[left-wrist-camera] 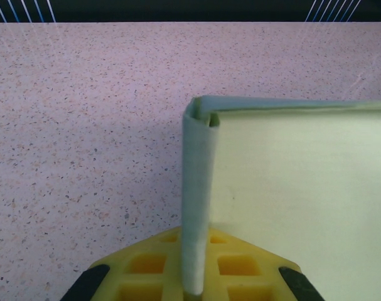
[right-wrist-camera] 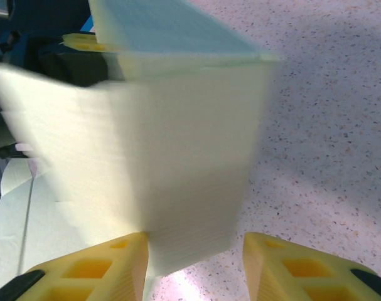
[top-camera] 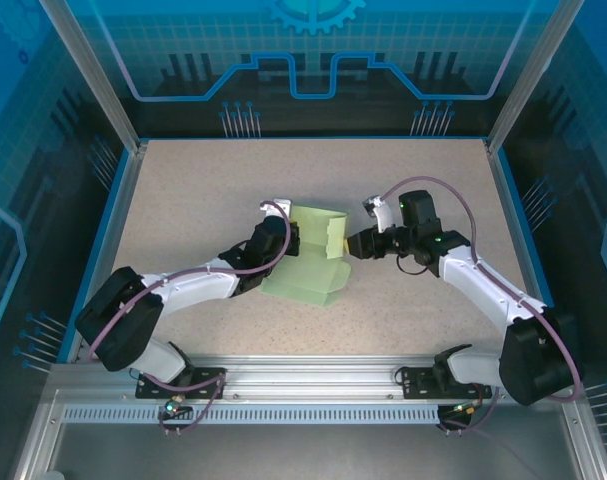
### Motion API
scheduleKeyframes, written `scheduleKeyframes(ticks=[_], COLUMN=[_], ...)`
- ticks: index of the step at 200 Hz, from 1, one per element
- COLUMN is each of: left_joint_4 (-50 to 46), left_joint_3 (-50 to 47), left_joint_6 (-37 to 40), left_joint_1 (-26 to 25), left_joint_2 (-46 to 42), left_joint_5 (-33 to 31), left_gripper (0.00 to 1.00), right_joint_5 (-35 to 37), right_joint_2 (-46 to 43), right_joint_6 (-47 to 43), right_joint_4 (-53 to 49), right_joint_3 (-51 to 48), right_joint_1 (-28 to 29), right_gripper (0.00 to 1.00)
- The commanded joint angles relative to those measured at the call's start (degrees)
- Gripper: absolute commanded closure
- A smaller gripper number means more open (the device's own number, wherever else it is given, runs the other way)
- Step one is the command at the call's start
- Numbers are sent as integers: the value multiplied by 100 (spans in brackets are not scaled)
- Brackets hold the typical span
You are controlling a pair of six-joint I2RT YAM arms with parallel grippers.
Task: Fold the paper box
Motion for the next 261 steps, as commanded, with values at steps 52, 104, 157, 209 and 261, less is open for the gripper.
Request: scheduleKeyframes(ticks=[52, 104, 157, 209, 261], left_joint_4=[30, 16, 1, 8, 17], left_joint_3=[28, 19, 6, 6, -53], left_joint_6=[-27, -27, -36, -43, -48], left_joint_1=[-14, -55, -100, -138, -155], left_joint_2=[-33, -111, -182, -201, -246], left_joint_5=[42, 32, 32, 43, 19], left_gripper=[99, 99, 99, 99, 99], right_joint_5=[-292, 849, 2140, 4173, 5704], right_joint_2=[17, 154, 343, 740, 1104], right_joint_6=[-77, 213, 403, 891, 1008], right_joint_4=[-102, -209, -266, -707, -1194], right_joint_3=[333, 394, 493, 914, 1235], right_joint_1=[46, 239, 771, 1492, 2006], right_gripper=[55, 56, 57, 74, 79])
